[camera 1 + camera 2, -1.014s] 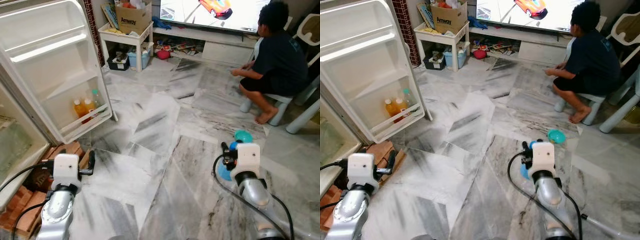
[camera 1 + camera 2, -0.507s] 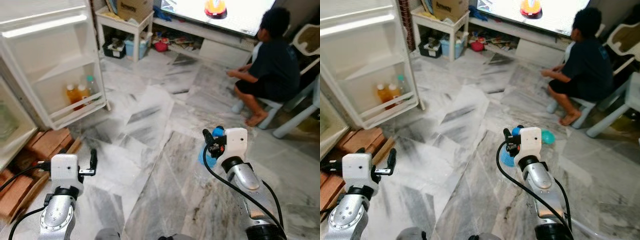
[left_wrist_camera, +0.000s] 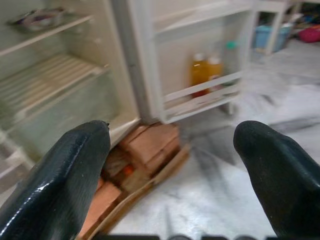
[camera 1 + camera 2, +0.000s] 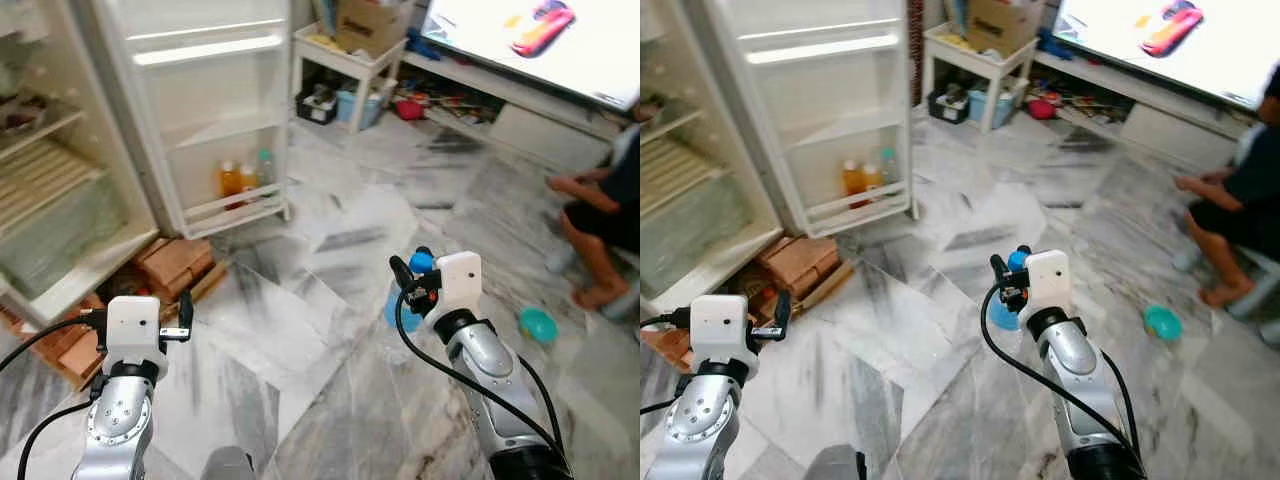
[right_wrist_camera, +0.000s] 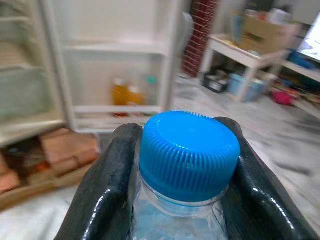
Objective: Restocking fridge
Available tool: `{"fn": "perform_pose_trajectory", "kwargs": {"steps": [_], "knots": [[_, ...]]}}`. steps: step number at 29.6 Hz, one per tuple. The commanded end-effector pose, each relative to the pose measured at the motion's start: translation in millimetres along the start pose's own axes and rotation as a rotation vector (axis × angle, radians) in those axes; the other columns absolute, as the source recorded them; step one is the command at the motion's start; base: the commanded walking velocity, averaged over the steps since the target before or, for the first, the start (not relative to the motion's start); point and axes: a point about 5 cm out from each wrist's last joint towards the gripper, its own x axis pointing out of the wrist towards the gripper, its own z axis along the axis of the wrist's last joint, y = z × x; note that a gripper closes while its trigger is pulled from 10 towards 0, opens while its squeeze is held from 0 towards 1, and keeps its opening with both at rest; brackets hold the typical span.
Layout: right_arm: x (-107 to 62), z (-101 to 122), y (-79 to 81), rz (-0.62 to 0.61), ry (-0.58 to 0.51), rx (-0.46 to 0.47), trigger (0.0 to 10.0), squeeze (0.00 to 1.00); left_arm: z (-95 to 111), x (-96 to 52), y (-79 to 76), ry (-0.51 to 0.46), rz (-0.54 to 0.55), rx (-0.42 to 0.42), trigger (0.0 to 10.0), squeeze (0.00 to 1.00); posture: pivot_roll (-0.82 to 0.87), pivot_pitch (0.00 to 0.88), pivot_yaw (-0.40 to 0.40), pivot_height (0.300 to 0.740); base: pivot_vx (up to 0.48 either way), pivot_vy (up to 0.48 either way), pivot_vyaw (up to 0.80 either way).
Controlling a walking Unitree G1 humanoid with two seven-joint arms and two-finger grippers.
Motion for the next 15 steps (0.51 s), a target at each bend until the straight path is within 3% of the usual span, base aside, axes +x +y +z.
{"fn": "perform_pose_trajectory", "kwargs": {"steps": [1, 9, 15], "knots": [[-0.3, 11, -5.5, -0.003, -0.046, -0.014, 10.0, 0.0, 3, -1.2, -7.6, -0.012, -0.018, 0.002, 10.0, 0.0, 0.11, 0.071, -0.123, 0.74, 0.48, 0.0, 0.77], [-1.1, 8, -5.7, -0.018, -0.047, -0.009, 10.0, 0.0, -3, -2.8, -9.9, 0.021, -0.016, 0.019, 10.0, 0.0, 0.13, 0.057, -0.12, 0.74, 0.48, 0.0, 0.69], [-5.5, 1, -15.7, -0.104, -0.038, -0.031, 10.0, 0.0, -5, 1.6, -14.9, 0.066, -0.077, 0.093, 10.0, 0.0, 0.16, 0.045, -0.068, 0.74, 0.106, 0.0, 0.0]]}}
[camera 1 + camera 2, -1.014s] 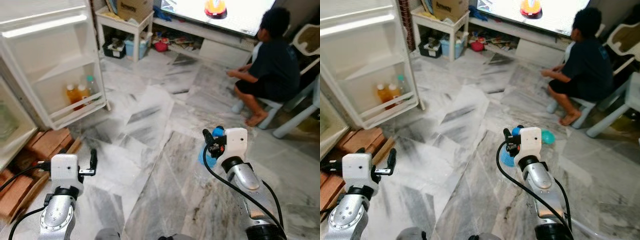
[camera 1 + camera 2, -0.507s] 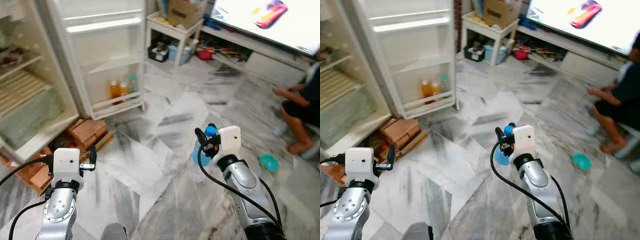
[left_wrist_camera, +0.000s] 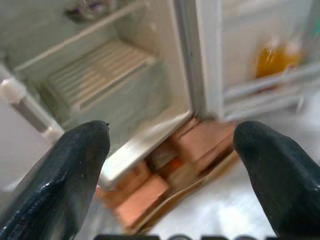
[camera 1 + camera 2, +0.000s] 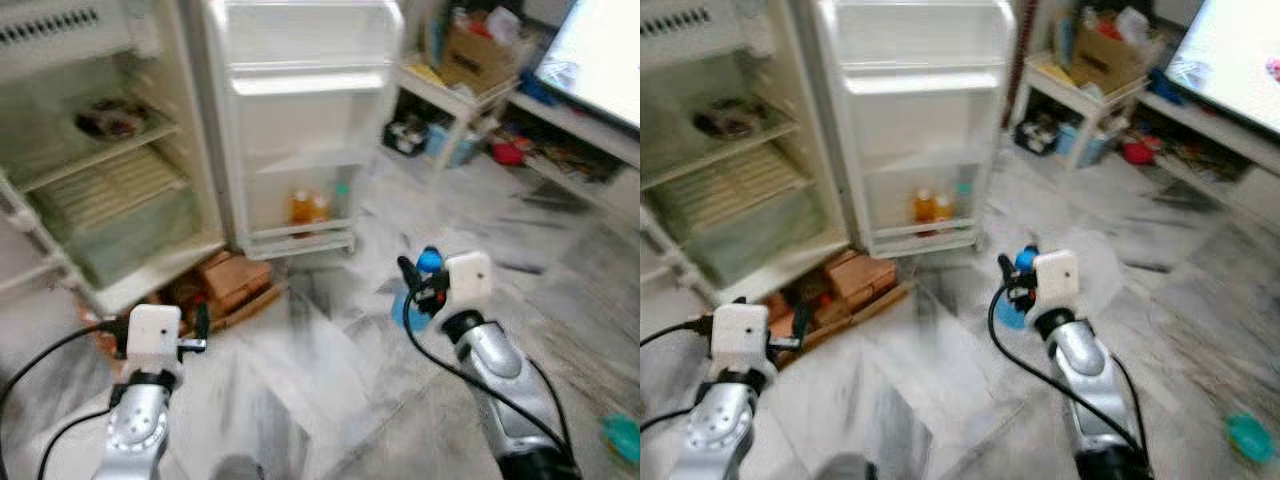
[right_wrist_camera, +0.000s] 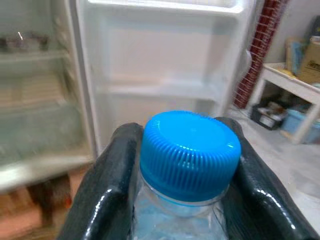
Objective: Restocking fridge
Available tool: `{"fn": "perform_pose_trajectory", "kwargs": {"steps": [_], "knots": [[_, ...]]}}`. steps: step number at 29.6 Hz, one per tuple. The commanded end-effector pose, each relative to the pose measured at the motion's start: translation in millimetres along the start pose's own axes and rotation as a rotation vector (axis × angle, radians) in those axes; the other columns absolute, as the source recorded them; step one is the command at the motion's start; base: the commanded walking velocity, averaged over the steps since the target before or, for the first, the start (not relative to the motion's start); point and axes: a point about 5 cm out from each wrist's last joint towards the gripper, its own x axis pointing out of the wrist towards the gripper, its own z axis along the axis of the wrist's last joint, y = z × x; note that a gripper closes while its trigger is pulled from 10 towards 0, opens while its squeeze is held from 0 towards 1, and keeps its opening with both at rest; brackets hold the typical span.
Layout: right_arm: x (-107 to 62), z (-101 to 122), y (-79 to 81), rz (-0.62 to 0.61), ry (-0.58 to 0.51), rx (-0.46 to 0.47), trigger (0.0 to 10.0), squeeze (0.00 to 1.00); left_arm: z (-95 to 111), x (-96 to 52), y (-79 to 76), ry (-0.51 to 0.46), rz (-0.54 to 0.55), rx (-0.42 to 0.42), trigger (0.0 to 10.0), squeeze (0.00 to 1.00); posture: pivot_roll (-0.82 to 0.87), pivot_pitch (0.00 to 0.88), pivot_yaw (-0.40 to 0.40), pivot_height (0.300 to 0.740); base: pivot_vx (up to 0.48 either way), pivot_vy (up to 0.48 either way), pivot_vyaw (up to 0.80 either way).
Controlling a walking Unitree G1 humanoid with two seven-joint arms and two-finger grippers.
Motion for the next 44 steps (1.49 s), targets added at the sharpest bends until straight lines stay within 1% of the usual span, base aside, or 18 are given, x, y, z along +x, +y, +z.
{"fn": "perform_pose_trajectory", "kwargs": {"steps": [1, 4, 12, 15, 17, 20, 21, 24, 26, 30, 32, 33, 35, 37, 38, 41, 43, 44], "knots": [[-11.0, -4, -21.2, -0.087, 0.011, -0.045, 10.0, 0.0, 11, 2.4, -11.0, -0.03, -0.067, 0.019, 10.0, 0.0, 0.16, 0.043, -0.054, 0.74, 0.0, 0.0, 0.0], [-15.0, -7, -27.0, -0.142, 0.019, -0.056, 10.0, 0.0, 16, 2.2, -8.6, -0.039, -0.121, 0.078, 10.0, 0.0, 0.16, 0.041, -0.046, 0.74, 0.0, 0.0, 0.0], [-15.1, -8, -32.5, -0.183, 0.021, -0.078, 10.0, 0.0, 18, 14.8, -10.1, -0.053, -0.208, 0.107, 10.0, 0.0, 0.11, 0.03, -0.058, 0.74, 0.0, 0.0, 0.0], [-13.6, -4, -36.5, -0.203, -0.002, -0.074, 10.0, 0.0, 21, 15.0, -7.0, -0.063, -0.114, -0.031, 10.0, 0.0, 0.09, 0.019, -0.068, 0.74, 0.0, 0.0, 0.0], [-13.2, -5, -37.0, -0.205, 0.0, -0.07, 10.0, 0.0, 20, 13.6, -6.4, -0.06, -0.091, -0.069, 10.0, 0.0, 0.09, 0.018, -0.07, 0.74, 0.0, 0.0, 0.0], [-9.8, -7, -33.8, -0.197, 0.011, -0.063, 10.0, 0.0, 21, 10.1, -5.6, -0.063, -0.103, -0.006, 10.0, 0.0, 0.11, 0.025, -0.076, 0.74, 0.0, 0.0, 0.0], [-6.8, -6, -30.9, -0.174, 0.007, -0.076, 10.0, 0.0, 28, 6.7, -4.7, -0.084, -0.167, 0.045, 10.0, 0.0, 0.13, 0.028, -0.079, 0.74, 0.0, 0.0, 0.0], [-4.7, -6, -30.5, -0.157, 0.01, -0.094, 10.0, 0.0, 38, 4.1, 0.9, -0.119, -0.228, 0.138, 10.0, 0.0, 0.16, 0.035, -0.083, 0.74, 0.0, 0.0, 0.0], [-4.5, -6, -31.0, -0.159, 0.013, -0.094, 10.0, 0.0, 41, 4.6, 3.7, -0.121, -0.24, 0.154, 10.0, 0.0, 0.17, 0.038, -0.081, 0.74, 0.0, 0.0, 0.0], [-6.8, -11, -37.6, -0.192, 0.044, -0.097, 10.0, 0.0, 60, 13.7, 24.0, -0.117, -0.263, 0.194, 10.0, 0.0, 0.18, 0.076, -0.066, 0.74, 0.0, 0.0, 0.0], [-9.5, -15, -36.9, -0.19, 0.057, -0.094, 10.0, 0.0, 58, 15.3, 22.3, -0.094, -0.293, 0.178, 10.0, 0.0, 0.17, 0.071, -0.064, 0.74, 0.0, 0.0, 0.0], [-11.5, -18, -34.7, -0.186, 0.065, -0.086, 10.0, 0.0, 55, 16.3, 12.5, -0.088, -0.331, 0.161, 10.0, 0.0, 0.15, 0.066, -0.065, 0.74, 0.0, 0.0, 0.0], [-12.4, -20, -33.5, -0.187, 0.067, -0.077, 10.0, 0.0, 54, 16.5, 5.4, -0.09, -0.352, 0.144, 10.0, 0.0, 0.15, 0.066, -0.065, 0.74, 0.0, 0.0, 0.0], [-15.5, -27, -33.4, -0.22, 0.081, -0.053, 10.0, 0.0, 54, 18.5, -15.7, -0.121, -0.357, 0.078, 10.0, 0.0, 0.1, 0.035, -0.082, 0.74, 0.0, 0.0, 0.0], [-15.5, -27, -33.4, -0.22, 0.081, -0.053, 10.0, 0.0, 54, 18.5, -15.7, -0.121, -0.357, 0.078, 10.0, 0.0, 0.1, 0.035, -0.082, 0.74, 0.0, 0.0, 0.0], [-17.9, -31, -35.2, -0.249, 0.087, -0.021, 10.0, 0.0, 51, 25.4, -26.8, -0.124, -0.289, -0.072, 10.0, 0.0, 0.09, 0.025, -0.103, 0.74, 0.0, 0.0, 0.0], [-17.6, -31, -35.3, -0.251, 0.085, -0.026, 10.0, 0.0, 50, 30.6, -22.7, -0.138, -0.203, -0.075, 10.0, 0.0, 0.09, 0.02, -0.11, 0.74, 0.0, 0.0, 0.0], [-15.7, -28, -34.3, -0.24, 0.076, -0.035, 10.0, 0.0, 50, 32.1, -16.6, -0.135, -0.133, -0.109, 10.0, 0.0, 0.1, 0.024, -0.11, 0.74, 0.0, 0.0, 0.0]]}}
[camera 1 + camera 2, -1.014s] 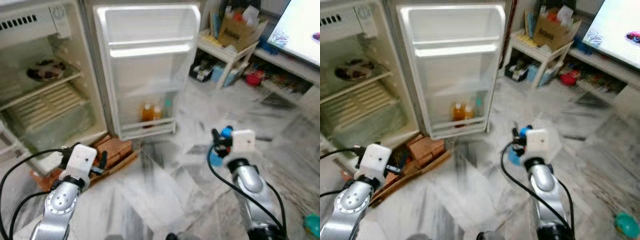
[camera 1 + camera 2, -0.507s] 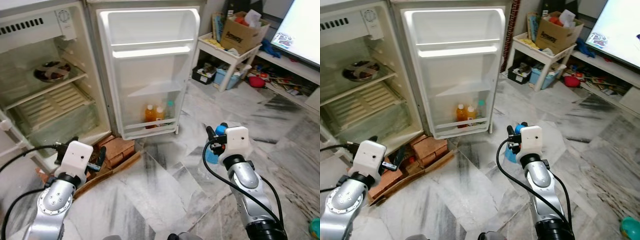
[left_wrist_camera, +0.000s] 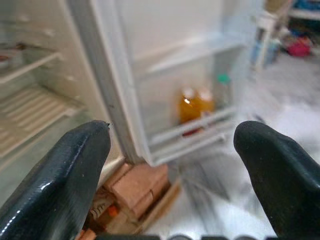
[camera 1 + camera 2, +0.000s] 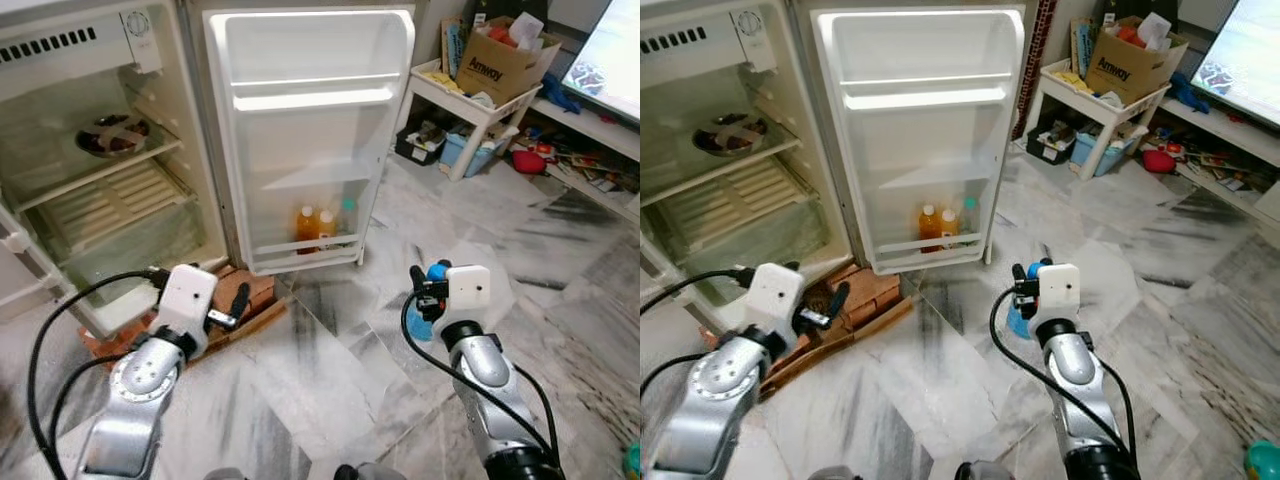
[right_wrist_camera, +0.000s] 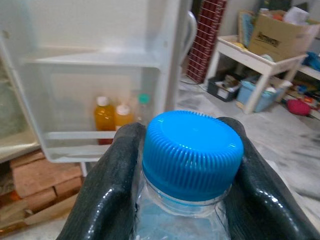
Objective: Restocking fridge
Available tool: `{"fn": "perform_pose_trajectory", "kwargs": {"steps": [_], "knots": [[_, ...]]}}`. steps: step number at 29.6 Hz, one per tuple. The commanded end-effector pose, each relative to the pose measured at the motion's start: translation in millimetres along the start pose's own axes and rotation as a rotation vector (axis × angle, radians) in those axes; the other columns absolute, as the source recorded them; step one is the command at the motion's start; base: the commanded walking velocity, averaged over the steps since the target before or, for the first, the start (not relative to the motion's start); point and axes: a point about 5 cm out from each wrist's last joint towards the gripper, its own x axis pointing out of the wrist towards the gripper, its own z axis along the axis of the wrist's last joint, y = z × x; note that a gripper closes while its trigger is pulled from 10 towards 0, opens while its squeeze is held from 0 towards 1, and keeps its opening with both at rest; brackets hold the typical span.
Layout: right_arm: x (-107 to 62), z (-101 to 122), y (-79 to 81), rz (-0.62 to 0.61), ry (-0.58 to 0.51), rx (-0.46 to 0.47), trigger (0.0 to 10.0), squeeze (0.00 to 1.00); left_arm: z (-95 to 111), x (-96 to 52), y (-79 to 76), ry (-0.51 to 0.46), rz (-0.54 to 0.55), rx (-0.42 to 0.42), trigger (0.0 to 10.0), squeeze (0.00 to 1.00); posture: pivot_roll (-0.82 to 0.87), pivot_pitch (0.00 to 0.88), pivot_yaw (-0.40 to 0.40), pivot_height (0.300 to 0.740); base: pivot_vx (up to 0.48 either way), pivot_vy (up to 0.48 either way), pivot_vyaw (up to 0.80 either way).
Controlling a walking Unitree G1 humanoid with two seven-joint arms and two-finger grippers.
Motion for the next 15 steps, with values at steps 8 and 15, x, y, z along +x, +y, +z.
{"fn": "perform_pose_trajectory", "kwargs": {"steps": [8, 15], "knots": [[13.7, 34, -4.4, 0.017, -0.138, -0.047, 10.0, 0.0, 9, -29.2, 36.4, -0.037, 0.244, 0.112, 10.0, 0.0, 0.14, 0.063, -0.068, 0.74, 0.0, 0.0, 0.0], [16.6, 38, -5.3, 0.036, -0.142, -0.064, 10.0, 0.0, 10, -47.5, 38.1, -0.017, 0.126, 0.218, 10.0, 0.0, 0.14, 0.073, -0.102, 0.74, 0.0, 0.0, 0.0]]}}
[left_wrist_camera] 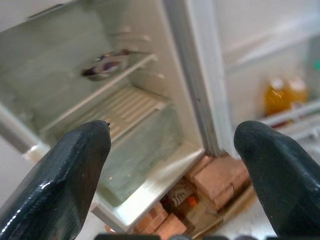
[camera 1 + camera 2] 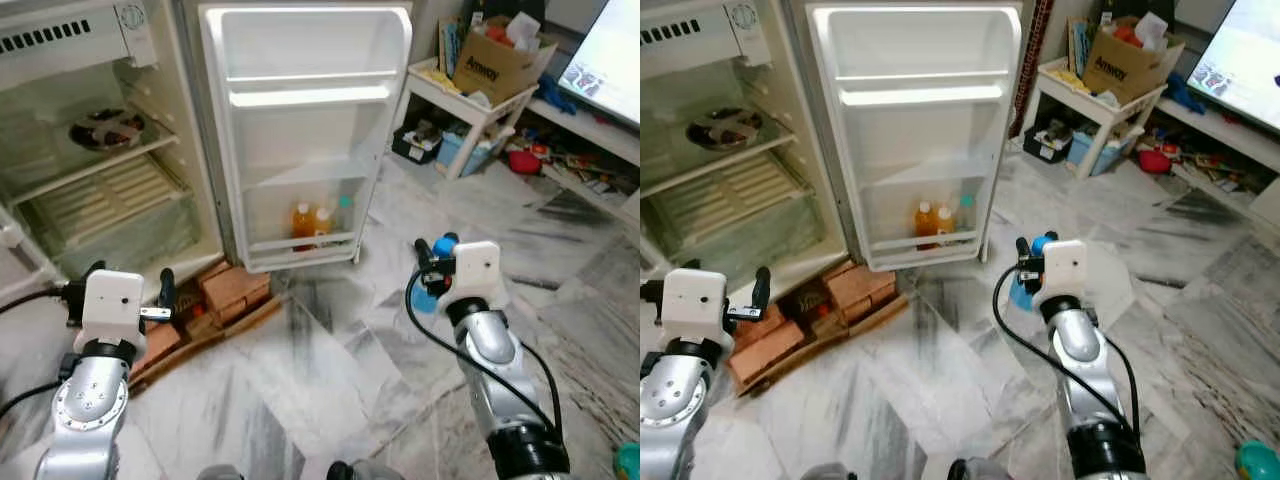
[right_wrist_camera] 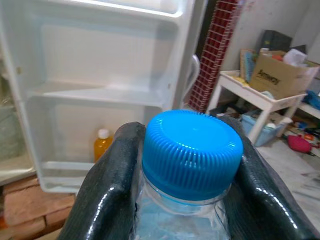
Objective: Restocking fridge
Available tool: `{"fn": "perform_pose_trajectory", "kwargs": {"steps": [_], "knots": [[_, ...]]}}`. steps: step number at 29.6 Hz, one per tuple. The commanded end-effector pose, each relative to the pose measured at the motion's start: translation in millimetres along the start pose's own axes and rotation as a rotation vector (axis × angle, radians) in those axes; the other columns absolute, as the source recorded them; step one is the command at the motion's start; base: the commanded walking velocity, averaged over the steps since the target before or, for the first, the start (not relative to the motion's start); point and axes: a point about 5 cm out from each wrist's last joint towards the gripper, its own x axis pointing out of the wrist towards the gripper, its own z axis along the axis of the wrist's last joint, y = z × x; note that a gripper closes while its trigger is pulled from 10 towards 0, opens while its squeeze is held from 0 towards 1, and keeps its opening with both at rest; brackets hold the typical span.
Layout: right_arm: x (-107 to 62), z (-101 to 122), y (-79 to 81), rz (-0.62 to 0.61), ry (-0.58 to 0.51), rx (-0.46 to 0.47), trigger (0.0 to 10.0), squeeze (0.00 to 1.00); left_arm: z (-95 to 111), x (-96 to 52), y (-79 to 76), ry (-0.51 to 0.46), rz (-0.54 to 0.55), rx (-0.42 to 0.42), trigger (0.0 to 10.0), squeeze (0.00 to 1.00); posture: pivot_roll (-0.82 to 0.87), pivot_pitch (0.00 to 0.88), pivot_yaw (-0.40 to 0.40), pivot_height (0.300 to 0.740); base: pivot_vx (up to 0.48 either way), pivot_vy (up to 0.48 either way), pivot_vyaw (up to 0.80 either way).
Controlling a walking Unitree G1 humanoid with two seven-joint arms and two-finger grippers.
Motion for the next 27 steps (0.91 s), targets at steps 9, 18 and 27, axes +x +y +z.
{"fn": "perform_pose_trajectory", "kwargs": {"steps": [9, 18, 27], "knots": [[-13.7, -4, -4.1, -0.027, 0.009, 0.014, 10.0, 0.0, 15, -20.9, -13.0, -0.052, 0.094, -0.157, 10.0, 0.0, 0.11, 0.042, -0.105, 0.74, 0.0, 0.0, 0.0], [-16.4, -7, 4.6, 0.031, 0.017, 0.009, 10.0, 0.0, 13, -23.9, -0.7, -0.057, 0.138, -0.172, 10.0, 0.0, 0.12, 0.046, -0.113, 0.74, 0.0, 0.0, 0.0], [-17.8, -5, -0.1, 0.01, 0.019, 0.035, 10.0, 0.0, -7, -34.6, -10.2, 0.035, 0.173, -0.225, 10.0, 0.0, 0.11, 0.059, -0.115, 0.74, 0.0, 0.0, 0.0]]}}
